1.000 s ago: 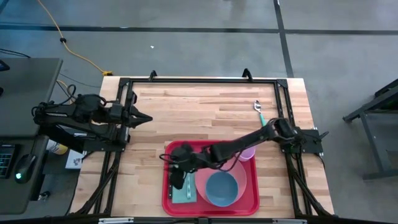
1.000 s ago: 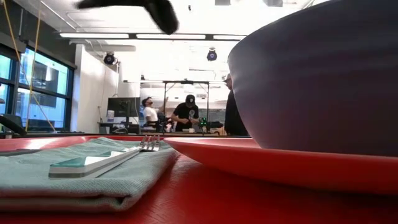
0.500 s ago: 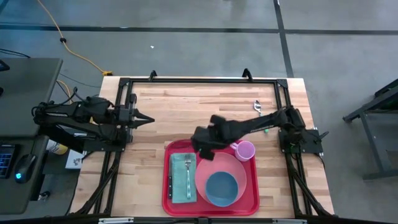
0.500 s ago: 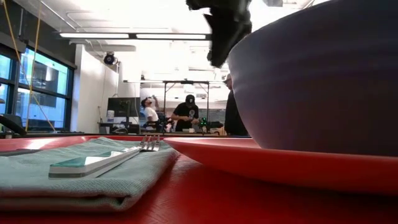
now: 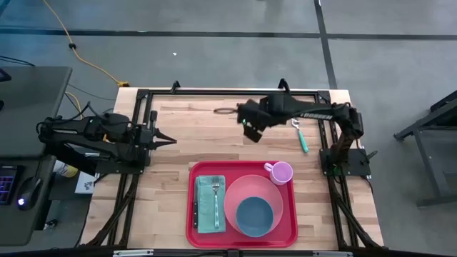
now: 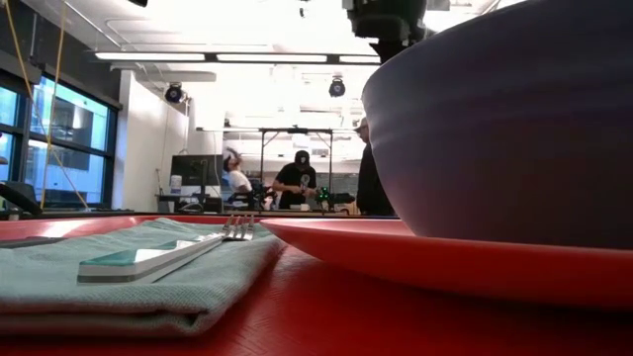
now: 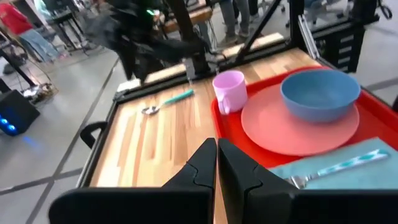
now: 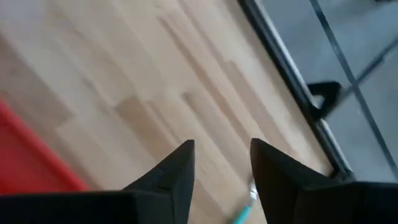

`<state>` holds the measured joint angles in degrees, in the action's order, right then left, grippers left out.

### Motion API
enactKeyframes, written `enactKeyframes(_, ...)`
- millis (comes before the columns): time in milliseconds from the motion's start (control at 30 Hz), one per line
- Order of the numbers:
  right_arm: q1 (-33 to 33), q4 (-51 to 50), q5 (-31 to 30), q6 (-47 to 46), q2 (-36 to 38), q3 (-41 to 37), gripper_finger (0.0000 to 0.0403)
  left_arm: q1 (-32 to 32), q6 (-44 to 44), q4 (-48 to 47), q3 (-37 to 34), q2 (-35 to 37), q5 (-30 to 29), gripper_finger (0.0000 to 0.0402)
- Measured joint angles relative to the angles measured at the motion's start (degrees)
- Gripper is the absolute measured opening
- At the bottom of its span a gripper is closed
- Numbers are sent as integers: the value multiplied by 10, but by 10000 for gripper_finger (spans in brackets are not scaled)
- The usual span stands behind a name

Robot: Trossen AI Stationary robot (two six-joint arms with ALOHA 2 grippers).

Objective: Set up tray
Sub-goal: Put the blue spoon on the blue napkin beside the black knife

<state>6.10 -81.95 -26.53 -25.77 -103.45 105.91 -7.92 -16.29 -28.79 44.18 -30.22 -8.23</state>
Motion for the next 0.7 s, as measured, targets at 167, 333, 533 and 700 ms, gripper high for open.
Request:
enactKeyframes(167, 49, -53, -1, -18, 4, 0, 174, 0, 7, -15, 0, 0, 0, 46)
enactKeyframes(333, 102, -74, 45, -58, 14, -13, 239, 0, 16, -13, 0, 1, 0, 46)
enactKeyframes(533, 169, -59, 78, -88, 83, -156, 277, 0, 30, -13, 0, 5, 2, 46)
enactKeyframes(700, 212, 30, 110, -105, 210, -313, 279, 0, 35, -13, 0, 11, 2, 46)
